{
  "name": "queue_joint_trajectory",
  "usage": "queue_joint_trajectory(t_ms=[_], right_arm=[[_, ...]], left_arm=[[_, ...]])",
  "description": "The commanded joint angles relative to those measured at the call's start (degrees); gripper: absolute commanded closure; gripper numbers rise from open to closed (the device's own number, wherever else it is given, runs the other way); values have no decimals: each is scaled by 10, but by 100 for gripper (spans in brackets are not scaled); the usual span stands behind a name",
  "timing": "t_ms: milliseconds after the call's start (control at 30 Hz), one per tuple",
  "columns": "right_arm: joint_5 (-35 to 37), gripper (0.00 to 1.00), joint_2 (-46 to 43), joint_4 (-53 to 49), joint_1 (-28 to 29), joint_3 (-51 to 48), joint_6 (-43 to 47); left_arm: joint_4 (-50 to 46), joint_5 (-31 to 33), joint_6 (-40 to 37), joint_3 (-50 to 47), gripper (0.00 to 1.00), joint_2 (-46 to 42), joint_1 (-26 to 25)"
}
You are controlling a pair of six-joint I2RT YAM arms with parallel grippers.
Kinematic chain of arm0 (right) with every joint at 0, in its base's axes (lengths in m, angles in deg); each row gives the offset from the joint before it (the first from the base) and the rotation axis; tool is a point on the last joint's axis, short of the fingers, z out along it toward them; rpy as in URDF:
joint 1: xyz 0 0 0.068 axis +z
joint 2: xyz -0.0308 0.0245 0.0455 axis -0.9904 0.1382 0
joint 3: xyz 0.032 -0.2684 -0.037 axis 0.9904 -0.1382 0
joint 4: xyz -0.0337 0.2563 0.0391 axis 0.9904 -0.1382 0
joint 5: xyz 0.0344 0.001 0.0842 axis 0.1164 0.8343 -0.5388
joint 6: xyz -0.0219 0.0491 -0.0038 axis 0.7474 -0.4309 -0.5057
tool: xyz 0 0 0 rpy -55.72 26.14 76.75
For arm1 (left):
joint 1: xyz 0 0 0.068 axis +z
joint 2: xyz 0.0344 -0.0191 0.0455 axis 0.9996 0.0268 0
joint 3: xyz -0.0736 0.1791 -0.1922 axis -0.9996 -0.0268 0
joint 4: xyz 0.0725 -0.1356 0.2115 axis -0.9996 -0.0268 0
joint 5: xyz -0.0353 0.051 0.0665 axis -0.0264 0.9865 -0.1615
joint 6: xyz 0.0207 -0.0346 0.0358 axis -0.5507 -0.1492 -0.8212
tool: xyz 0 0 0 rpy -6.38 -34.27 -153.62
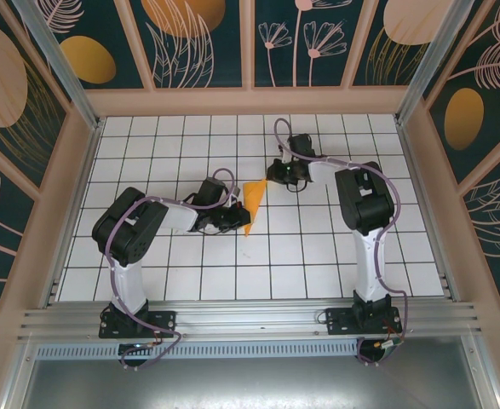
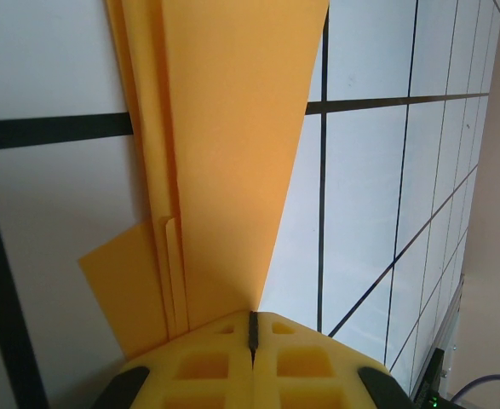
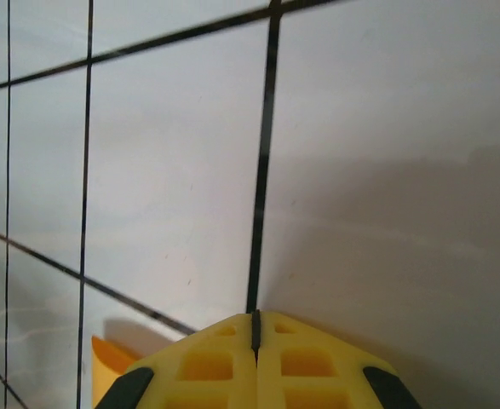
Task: Fold a paper plane with a square sheet of paper (fold left side to right side)
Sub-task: Fold the wing for the fifth time at the center of the table.
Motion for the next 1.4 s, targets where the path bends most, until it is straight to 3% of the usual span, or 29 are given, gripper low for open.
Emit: queue_joint_trajectory(t_ms=[0, 100, 333, 467, 767, 1100, 1367], right_arm=[[29, 100, -5, 2, -17, 24, 18], [22, 100, -60, 17, -13, -15, 13], [-70, 99, -169, 89, 42, -165, -48], [-86, 99, -143, 111, 78, -176, -79], [-62, 99, -75, 71, 86, -144, -87], [-21, 99, -41, -17, 83, -116, -76], [-21, 99, -41, -16, 85, -115, -77]], left_arm=[[-64, 33, -18, -12, 95, 39, -17], [-61, 35, -18, -12, 95, 37, -18], [-58, 36, -20, -12, 95, 34, -18], [-60, 36, -21, -12, 94, 30, -18], [-62, 38, -25, -9, 93, 21, -18], [-104, 48, -48, 9, 73, -72, -18], [-74, -19, -31, -3, 75, -84, -21]])
